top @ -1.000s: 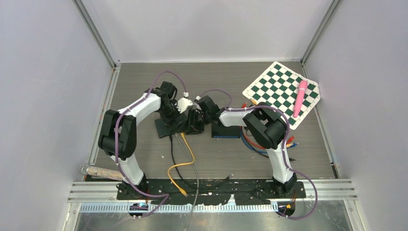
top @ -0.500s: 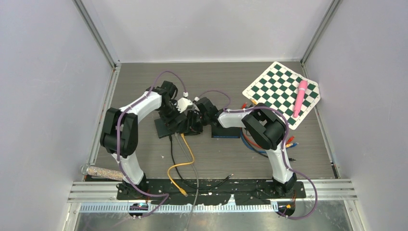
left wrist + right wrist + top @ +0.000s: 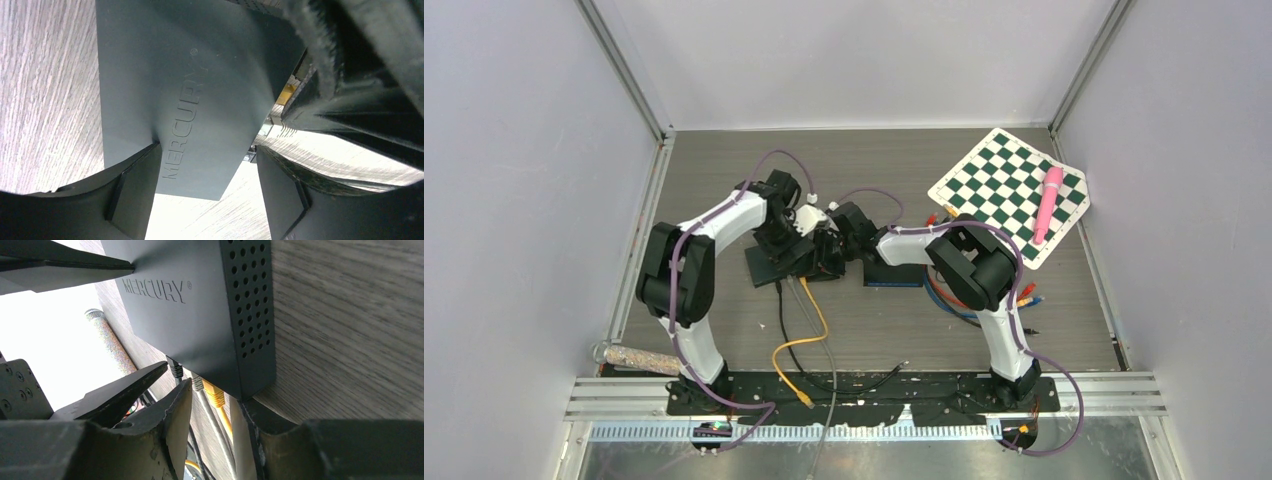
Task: Pull the plug from the switch port
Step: Pull the connector from the switch port.
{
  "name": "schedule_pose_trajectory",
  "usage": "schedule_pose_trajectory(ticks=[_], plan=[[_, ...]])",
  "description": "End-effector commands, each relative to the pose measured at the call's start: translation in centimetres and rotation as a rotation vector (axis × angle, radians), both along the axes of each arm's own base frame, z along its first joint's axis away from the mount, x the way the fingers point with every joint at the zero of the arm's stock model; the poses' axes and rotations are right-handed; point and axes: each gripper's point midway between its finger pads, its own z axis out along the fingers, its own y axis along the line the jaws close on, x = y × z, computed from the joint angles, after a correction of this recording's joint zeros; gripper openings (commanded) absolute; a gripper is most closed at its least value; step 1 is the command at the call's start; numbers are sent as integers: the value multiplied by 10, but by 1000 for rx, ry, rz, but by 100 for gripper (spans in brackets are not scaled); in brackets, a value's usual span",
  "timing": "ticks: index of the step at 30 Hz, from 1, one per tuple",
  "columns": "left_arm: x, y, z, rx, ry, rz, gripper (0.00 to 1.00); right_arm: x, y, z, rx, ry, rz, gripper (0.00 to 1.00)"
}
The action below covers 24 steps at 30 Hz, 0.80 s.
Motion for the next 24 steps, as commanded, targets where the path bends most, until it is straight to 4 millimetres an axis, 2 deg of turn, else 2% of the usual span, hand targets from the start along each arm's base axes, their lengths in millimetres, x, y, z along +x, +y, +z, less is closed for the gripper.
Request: schedule_pose_trajectory(ticks=[1,13,17,20,24], plan=[[-1,-2,-1,35,-32,9,71,6,-2,-18,-48,-17,-22,42],[3,0,-3,93,-27,46,67,6,0,-17,-26,-1,-29,41],[4,0,-3,99,-27,52,64,6,-1,-20,-29,13,-38,33],[4,-2,-3,89,-23,52,62,6,-1,-23,-31,22,-42,23],[4,-3,-3,82,-25,45,62,9,-2,-20,-31,7,-44,16]])
